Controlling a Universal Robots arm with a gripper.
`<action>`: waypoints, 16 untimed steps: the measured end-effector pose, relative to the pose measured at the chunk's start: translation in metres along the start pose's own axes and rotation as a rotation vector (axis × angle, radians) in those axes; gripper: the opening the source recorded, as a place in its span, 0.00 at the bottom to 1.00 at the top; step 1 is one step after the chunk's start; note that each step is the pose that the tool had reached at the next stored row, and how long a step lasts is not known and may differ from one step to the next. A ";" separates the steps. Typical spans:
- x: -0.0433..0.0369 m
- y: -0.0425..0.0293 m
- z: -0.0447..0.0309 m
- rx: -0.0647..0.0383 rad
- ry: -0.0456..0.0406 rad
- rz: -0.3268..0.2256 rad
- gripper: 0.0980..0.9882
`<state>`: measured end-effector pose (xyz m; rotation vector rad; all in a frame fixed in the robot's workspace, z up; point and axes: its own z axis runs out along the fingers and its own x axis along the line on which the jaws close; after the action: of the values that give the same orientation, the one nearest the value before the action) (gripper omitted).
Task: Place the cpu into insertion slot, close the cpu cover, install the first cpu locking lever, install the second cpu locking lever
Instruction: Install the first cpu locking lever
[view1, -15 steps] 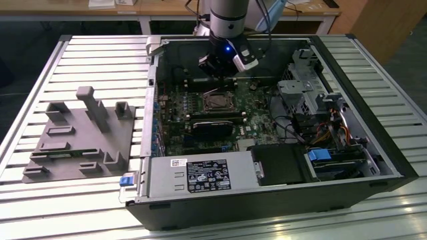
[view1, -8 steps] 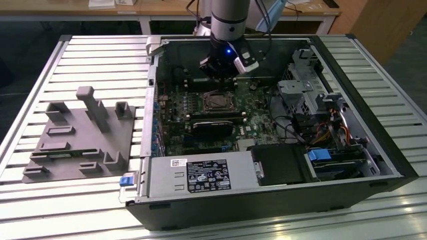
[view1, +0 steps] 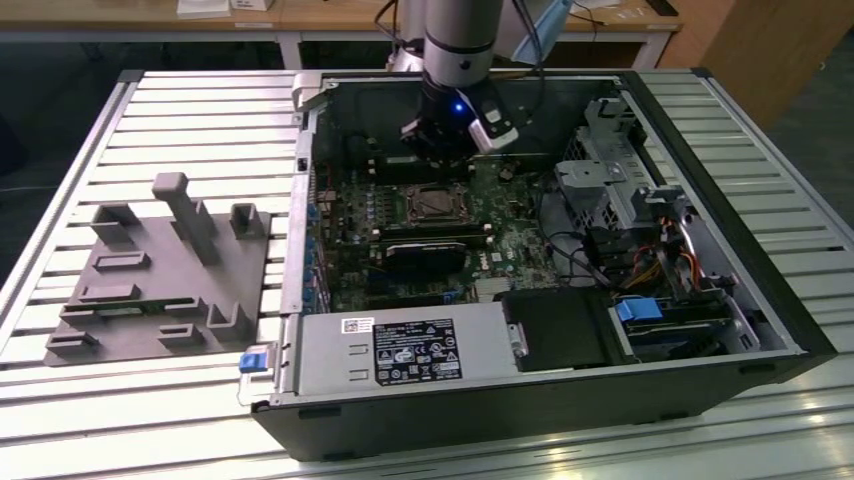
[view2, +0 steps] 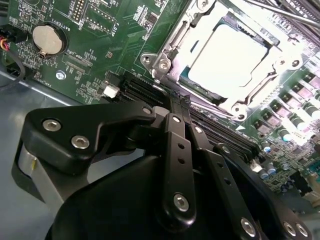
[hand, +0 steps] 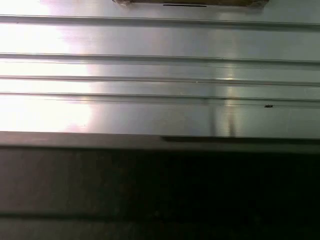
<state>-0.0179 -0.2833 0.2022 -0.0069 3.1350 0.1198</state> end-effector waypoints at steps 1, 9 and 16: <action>-0.0004 0.0000 0.0008 0.000 0.0006 0.000 0.01; -0.0010 -0.0001 0.0025 0.008 0.0015 0.000 0.01; -0.0011 0.0002 -0.0008 0.019 0.0014 0.000 0.01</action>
<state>-0.0169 -0.2832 0.2029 -0.0069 3.1373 0.0898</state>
